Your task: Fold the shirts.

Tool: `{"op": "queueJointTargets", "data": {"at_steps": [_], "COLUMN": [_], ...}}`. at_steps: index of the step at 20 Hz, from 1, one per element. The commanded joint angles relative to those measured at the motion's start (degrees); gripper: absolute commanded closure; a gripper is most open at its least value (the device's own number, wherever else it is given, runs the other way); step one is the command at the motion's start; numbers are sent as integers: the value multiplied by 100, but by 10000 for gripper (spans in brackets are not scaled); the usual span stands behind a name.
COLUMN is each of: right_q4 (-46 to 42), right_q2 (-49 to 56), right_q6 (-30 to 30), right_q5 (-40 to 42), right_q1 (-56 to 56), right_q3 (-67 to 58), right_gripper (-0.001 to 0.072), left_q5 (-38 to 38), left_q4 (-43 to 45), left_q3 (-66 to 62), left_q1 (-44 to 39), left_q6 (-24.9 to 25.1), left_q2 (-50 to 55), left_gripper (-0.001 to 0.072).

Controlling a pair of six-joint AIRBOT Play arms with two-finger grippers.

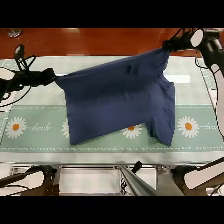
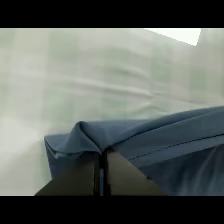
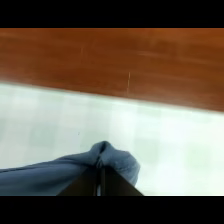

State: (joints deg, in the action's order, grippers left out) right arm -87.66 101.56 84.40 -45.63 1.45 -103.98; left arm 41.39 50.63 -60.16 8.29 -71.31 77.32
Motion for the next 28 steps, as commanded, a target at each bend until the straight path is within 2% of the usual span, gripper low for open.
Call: {"op": "queueJointTargets", "data": {"at_steps": [1, 3, 7, 10, 11, 13, 14, 15, 16, 17, 22, 25, 28], "right_q4": [17, 13, -345, -426, -389, -210, -122, -87, -103, -192, -732, -455, 280], "right_q2": [160, 151, 149, 155, 162, 162, 160, 160, 153, 140, -101, -245, -533], "right_q6": [9, 7, 4, 7, 9, 11, 9, 7, -26, -142, -188, -103, -310], "right_q5": [-601, -986, -2275, -2728, -2787, -2833, -2900, -3018, -3224, -3486, -4800, -5294, -5276], "right_q1": [-13, -28, -28, -28, -28, -28, -28, -28, -28, -28, -363, -892, -1427], "right_q3": [2, 0, 2, 2, 2, 9, 7, 7, 7, 7, 9, 125, 688], "right_gripper": [689, 689, 689, 689, 689, 688, 659, 496, 317, 272, 271, 271, 187], "left_q5": [461, 962, 2361, 2468, 2459, 2446, 2424, 2426, 2448, 2555, 3757, 3685, 3403], "left_q4": [-9, -11, 223, 592, 592, 599, 601, 638, 706, 758, 1392, 1388, 1233], "left_q3": [0, -4, 4, 101, 138, 166, 164, 164, 162, 162, 223, 872, 2142], "left_q1": [-33, -15, -11, -11, -20, -20, 0, 33, 70, 114, 240, 234, 297], "left_q6": [15, 13, 11, -529, -577, -599, -612, -754, -957, -1088, -1032, -710, -549], "left_q2": [199, 190, 197, 199, 199, 199, 199, 199, 197, 192, 72, -597, -1425], "left_gripper": [685, 685, 685, 678, 645, 643, 529, 329, 210, 168, 168, 167, 144]}}
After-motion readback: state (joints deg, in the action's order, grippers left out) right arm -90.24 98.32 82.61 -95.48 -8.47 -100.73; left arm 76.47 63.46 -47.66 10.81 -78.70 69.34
